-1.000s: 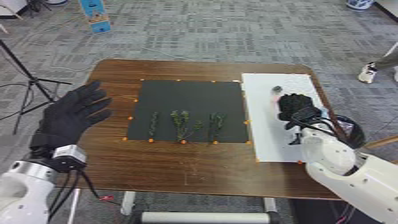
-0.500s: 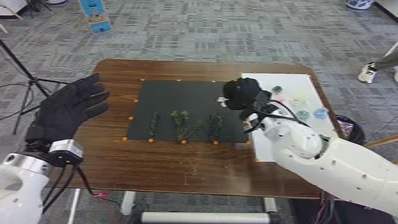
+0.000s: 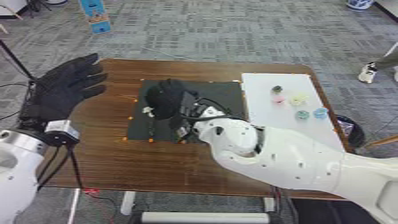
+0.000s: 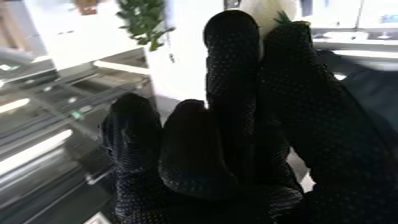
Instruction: Arrange flowers
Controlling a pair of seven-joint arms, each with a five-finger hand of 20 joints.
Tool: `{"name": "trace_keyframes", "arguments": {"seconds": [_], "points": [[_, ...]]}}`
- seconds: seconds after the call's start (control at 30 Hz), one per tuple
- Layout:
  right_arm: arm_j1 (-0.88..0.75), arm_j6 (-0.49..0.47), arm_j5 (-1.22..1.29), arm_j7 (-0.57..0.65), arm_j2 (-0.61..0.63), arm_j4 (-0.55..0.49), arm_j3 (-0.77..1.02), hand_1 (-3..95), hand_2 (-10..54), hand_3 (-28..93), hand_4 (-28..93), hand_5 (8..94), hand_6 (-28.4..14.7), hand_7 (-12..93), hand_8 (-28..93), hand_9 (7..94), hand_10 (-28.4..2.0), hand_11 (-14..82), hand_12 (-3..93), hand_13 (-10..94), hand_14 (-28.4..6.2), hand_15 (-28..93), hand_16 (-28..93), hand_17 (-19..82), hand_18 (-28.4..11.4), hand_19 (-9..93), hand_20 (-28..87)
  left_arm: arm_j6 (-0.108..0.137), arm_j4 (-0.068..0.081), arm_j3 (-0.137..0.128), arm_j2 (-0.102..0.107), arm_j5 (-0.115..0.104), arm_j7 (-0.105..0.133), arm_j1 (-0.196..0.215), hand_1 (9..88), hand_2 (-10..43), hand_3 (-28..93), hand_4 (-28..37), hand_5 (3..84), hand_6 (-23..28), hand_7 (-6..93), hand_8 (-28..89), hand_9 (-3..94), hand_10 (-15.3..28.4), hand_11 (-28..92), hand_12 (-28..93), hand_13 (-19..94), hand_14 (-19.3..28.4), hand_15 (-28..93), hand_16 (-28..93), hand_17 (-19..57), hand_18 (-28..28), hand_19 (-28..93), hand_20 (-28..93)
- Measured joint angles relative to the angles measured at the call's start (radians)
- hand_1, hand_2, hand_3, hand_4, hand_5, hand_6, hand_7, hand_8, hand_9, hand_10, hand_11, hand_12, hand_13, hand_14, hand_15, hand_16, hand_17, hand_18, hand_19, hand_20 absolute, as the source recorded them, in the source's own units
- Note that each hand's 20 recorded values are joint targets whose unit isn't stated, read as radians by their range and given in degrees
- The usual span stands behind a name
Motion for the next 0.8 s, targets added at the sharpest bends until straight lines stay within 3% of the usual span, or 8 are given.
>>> {"name": "trace_keyframes", "arguments": {"seconds": [0.1,0.33,0.57,0.8], "points": [[0.004,0.007,-0.009,0.003,-0.047,0.048,-0.028,52.0,-9.5,77,-28,76.1,2.9,43,0,88.3,-5.1,19.8,48.1,79,-3.2,85,37,49,-19.7,93,66,-0.003,0.015,0.016,0.022,0.0,0.002,-0.038,23.9,-2.5,71,-28.3,30.9,2.9,20.4,-10,29.2,12.9,25,18,24,14.9,29,1,-9.0,22.7,46,9],[0.062,0.09,-0.046,0.058,-0.149,0.16,-0.176,52.2,-9.5,77,-28,76.8,3.0,42,-1,89.2,-5.4,17.6,47.6,79,-3.2,85,37,49,-19.8,93,66,-0.02,0.045,0.1,0.055,0.0,0.008,-0.146,23.9,-2.5,71,-28.3,30.9,3.0,20.3,-10,29.3,12.9,25,18,24,14.9,29,1,-9.1,22.7,46,9],[0.115,0.168,-0.064,0.149,-0.213,0.207,-0.273,52.3,-9.5,77,-28,78.8,3.7,39,-3,91.0,-5.4,12.4,44.4,80,-3.2,85,37,49,-19.9,93,66,-0.035,0.056,0.141,0.066,-0.001,0.01,-0.205,23.9,-2.5,71,-28.3,30.9,2.9,20.2,-10,29.3,12.9,25,18,24,14.9,29,1,-9.1,22.7,46,9],[0.157,0.217,-0.069,0.199,-0.284,0.288,-0.332,52.5,-9.5,76,-28,79.1,4.3,37,-3,91.4,-5.2,10.6,43.4,80,-3.2,85,37,50,-20.0,93,66,-0.043,0.078,0.203,0.073,-0.001,0.014,-0.264,24.0,-2.5,71,-28.3,31.0,2.9,20.3,-10,29.3,12.8,25,18,24,15.0,29,1,-9.1,22.7,46,9]]}}
